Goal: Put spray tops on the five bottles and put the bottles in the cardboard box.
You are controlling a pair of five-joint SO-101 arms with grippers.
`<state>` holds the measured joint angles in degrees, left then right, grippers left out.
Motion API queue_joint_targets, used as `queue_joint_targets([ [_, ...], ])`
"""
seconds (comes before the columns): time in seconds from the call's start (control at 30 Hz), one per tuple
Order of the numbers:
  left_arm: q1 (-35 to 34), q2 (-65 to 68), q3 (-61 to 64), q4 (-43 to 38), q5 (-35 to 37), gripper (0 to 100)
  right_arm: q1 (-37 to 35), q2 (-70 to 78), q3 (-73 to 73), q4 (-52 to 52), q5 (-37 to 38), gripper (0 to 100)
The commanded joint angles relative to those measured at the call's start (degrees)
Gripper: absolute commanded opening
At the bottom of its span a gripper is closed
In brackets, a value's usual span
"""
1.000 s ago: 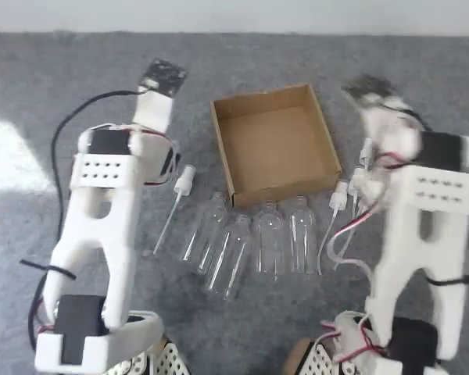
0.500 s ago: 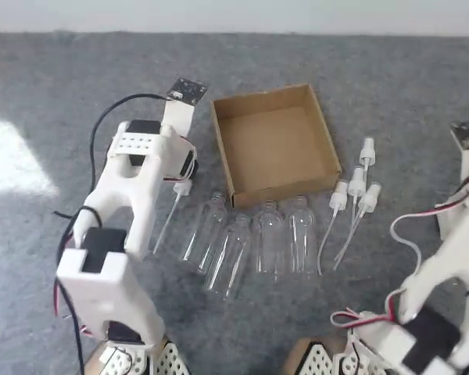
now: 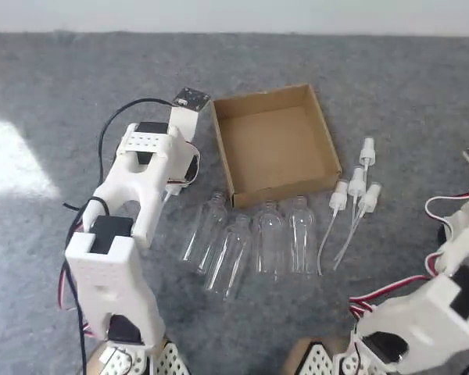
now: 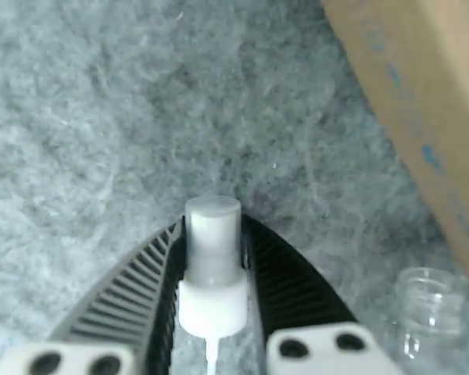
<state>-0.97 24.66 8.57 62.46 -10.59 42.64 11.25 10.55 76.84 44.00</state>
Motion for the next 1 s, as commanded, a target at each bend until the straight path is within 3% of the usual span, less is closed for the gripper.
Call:
queue_joint_targets([
  [0.0,-0.6,-0.8,-2.3,0.8,0.7,1,0.5,2.9,-3.4,-2.4,0.6,32.2],
  [0.3,-0.7,-1.8,-2.2,3.2,0.6,1,-0.6,5.0,-3.6,-6.8,0.3,32.1],
  [0.5,-0.6,-11.7,3.1,3.0,2.0,1,-2.6,3.0,-5.6,-7.0,-0.6,25.9],
  [0.7,-0.4,-20.1,10.0,3.0,1.9,1,-4.3,5.8,-10.5,-6.6,-5.3,30.8],
  [0.97,-0.7,-25.7,13.3,3.2,1.8,1,-4.2,12.4,-11.3,-6.3,-5.5,16.7],
])
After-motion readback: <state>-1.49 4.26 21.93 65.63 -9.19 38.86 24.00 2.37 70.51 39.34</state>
